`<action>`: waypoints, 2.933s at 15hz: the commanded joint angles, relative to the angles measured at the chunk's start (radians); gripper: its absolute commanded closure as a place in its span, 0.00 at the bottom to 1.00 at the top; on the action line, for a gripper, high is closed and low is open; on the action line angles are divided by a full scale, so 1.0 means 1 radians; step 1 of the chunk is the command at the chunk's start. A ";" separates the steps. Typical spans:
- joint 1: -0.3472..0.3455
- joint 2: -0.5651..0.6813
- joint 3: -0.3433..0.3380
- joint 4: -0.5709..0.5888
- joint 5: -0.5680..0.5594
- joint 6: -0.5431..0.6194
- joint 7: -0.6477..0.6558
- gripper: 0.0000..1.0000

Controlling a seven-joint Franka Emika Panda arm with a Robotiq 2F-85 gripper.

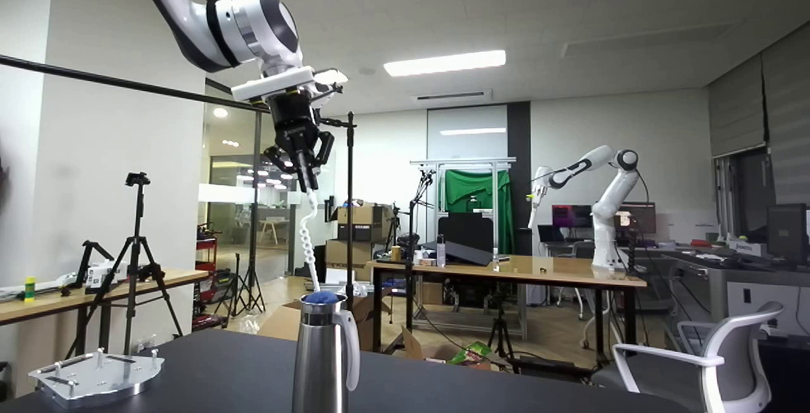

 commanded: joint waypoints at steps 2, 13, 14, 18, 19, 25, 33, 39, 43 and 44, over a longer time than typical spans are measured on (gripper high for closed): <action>-0.040 0.069 -0.014 -0.047 0.067 0.127 -0.035 0.96; -0.017 0.129 -0.027 0.012 0.034 0.040 -0.002 0.96; -0.009 0.107 -0.021 0.024 0.030 0.007 -0.006 0.96; 0.013 0.034 0.004 0.060 0.017 -0.080 -0.017 0.96; 0.016 0.021 0.010 0.063 0.013 -0.092 -0.019 0.96; 0.014 -0.004 0.028 0.069 0.015 -0.121 -0.022 0.96; 0.005 0.007 0.023 0.072 0.022 -0.128 -0.015 0.59; -0.001 -0.001 0.022 0.067 0.025 -0.127 -0.021 0.25; 0.007 -0.003 0.029 0.056 0.018 -0.126 -0.012 0.01; 0.010 -0.004 0.033 0.048 0.018 -0.119 -0.009 0.00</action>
